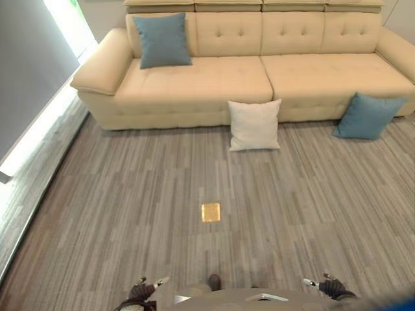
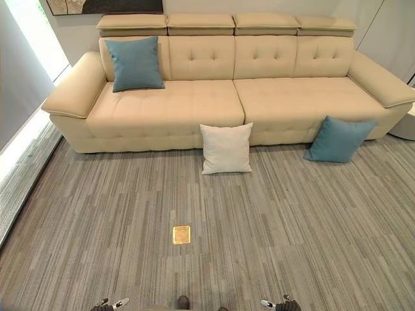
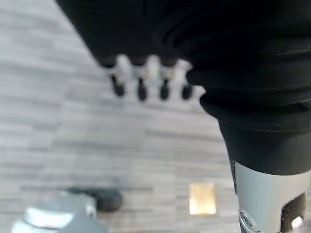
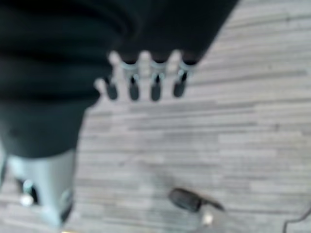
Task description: Pick up all the scattered cushions and arrange them neatly on the sofa.
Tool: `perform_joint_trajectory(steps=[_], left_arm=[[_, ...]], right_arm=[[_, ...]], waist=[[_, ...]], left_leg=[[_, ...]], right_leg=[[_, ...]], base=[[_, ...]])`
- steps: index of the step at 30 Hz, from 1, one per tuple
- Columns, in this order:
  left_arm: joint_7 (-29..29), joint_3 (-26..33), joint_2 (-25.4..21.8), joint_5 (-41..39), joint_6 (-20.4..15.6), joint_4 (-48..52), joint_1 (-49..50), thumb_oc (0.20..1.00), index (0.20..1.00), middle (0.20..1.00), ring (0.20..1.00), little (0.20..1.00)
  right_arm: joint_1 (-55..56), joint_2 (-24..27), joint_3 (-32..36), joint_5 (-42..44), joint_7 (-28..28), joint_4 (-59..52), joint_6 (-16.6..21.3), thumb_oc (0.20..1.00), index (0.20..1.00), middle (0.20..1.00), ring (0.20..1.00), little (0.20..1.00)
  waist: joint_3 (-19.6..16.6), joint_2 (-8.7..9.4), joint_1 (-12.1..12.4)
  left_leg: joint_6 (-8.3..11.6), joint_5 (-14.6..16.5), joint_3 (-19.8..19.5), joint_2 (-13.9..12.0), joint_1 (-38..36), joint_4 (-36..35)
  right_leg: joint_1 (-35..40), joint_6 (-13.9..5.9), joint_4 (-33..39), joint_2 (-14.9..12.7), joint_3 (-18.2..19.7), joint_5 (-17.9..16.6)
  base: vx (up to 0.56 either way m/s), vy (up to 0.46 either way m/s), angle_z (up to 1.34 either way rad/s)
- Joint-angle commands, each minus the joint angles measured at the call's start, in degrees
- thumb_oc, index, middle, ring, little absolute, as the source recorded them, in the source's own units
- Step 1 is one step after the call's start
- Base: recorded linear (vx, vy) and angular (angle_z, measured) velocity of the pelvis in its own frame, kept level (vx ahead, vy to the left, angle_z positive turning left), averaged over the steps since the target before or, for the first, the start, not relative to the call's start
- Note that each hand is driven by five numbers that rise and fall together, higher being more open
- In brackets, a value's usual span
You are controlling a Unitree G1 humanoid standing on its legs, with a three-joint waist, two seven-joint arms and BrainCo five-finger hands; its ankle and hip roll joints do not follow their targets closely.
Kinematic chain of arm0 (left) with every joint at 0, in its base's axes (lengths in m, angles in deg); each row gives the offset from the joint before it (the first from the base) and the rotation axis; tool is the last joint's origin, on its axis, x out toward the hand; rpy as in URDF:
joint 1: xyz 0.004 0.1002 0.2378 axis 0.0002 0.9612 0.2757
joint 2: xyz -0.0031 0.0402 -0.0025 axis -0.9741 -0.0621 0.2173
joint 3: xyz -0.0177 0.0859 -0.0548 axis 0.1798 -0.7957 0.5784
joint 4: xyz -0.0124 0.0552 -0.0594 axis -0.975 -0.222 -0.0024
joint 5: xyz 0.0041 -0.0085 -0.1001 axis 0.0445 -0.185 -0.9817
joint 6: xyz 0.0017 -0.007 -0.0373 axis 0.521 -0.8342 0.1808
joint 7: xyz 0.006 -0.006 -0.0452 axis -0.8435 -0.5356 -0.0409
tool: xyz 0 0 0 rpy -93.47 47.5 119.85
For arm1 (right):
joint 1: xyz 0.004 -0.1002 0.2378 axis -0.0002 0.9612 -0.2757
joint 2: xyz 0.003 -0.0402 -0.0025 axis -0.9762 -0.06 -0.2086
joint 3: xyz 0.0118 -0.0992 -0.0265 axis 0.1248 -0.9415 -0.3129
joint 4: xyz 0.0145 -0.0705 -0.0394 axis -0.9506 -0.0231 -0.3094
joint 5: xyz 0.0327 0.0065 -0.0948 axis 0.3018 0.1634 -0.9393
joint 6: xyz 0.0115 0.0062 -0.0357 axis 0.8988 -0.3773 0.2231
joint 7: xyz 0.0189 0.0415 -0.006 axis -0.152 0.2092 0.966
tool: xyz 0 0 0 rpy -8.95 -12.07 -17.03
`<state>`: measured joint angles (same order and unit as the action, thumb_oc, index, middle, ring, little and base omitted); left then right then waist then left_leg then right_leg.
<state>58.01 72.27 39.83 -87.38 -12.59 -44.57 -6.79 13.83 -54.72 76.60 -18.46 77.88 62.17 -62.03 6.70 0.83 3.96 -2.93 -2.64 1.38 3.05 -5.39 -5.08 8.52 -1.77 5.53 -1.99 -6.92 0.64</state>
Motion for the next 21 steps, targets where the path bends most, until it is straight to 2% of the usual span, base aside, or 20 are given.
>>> perform_joint_trajectory(steps=[1, 21], left_arm=[[0.2, -0.3, 0.1, 1.3, -0.5, -3.8, -3.4, 1.0, 1.0, 1.0, 1.0, 1.0], [-0.1, -1.3, 0.3, -0.3, -0.2, -3.4, -4.6, 1.0, 1.0, 1.0, 1.0, 1.0]], right_arm=[[-3.4, 1.3, -1.7, -0.4, -1.2, 1.0, 0.1, 1.0, 1.0, 1.0, 1.0, 1.0], [-3.9, 0.9, -2.6, 0.8, -1.1, 0.1, -0.1, 1.0, 1.0, 1.0, 1.0, 1.0]], waist=[[0.1, 0.17, 0.4], [1.6, 0.68, 0.3]], left_leg=[[5.21, 2.3, -7.2, -1.4, 0.4, 0.1], [6.0, 1.8, -8.5, -2.5, 0.9, 0.1]], right_leg=[[-1.8, -3.8, -0.5, -1.2, -1.9, 0.1], [-2.1, -2.88, -1.0, 0.0, -2.9, 1.3]], base=[[0.0, 0.0, 0.0], [0.01, -0.025, 0.01]])
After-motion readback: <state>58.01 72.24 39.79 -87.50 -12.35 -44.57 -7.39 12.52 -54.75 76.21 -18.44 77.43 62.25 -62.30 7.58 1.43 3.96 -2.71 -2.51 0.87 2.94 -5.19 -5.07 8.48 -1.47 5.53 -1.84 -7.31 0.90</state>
